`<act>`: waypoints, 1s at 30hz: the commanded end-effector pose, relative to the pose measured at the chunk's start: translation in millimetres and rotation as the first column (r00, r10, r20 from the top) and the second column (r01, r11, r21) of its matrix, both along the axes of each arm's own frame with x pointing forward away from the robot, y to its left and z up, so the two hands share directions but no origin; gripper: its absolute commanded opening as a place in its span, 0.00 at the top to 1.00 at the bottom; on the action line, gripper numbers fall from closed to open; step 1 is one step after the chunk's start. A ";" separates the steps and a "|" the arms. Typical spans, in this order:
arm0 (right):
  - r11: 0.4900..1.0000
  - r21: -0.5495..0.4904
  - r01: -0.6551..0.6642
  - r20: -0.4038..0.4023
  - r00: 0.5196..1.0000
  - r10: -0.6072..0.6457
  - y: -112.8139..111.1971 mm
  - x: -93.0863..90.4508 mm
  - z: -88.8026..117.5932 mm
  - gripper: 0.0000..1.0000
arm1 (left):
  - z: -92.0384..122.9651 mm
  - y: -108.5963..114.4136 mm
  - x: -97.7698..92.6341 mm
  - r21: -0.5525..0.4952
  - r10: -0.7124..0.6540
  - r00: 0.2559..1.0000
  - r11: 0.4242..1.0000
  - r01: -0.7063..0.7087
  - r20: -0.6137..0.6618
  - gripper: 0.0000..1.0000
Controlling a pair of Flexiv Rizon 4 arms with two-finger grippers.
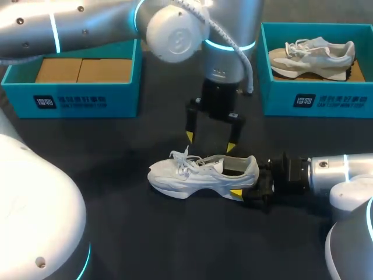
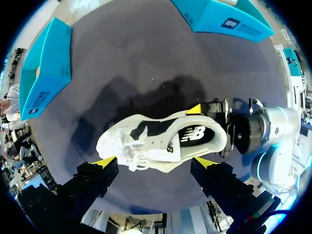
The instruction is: Take the shoe out of the shoebox, open the shoe tongue, remove and reinsert the insole, then place the shoe into the shoebox
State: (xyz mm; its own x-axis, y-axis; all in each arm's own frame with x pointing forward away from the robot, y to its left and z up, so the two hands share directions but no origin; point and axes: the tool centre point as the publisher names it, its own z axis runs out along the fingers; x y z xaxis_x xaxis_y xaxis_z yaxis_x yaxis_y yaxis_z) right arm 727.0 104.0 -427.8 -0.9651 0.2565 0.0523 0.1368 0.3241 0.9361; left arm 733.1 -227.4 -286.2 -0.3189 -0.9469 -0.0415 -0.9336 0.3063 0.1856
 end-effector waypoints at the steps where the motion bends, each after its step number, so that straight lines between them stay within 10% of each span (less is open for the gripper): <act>1: 1.000 -0.003 0.000 0.000 1.000 0.000 0.2 -0.1 -0.2 1.00 | -8.3 -0.5 -5.5 -0.004 0.003 1.000 1.000 -0.003 -0.001 0.00; 30: 1.000 -0.003 0.000 0.000 1.000 0.000 0.2 -0.1 -0.2 1.00 | -56.9 -6.3 -8.1 0.149 0.021 1.000 0.989 -0.023 0.014 0.00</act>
State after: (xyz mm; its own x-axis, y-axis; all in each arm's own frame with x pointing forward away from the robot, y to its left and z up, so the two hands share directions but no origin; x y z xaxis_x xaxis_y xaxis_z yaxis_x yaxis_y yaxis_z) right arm 727.0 104.1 -427.8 -0.9651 0.2564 0.0523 0.1368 0.3241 0.9361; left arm 723.8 -230.2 -341.0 -0.2965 -0.9384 -0.1774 -0.9426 0.2577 0.2122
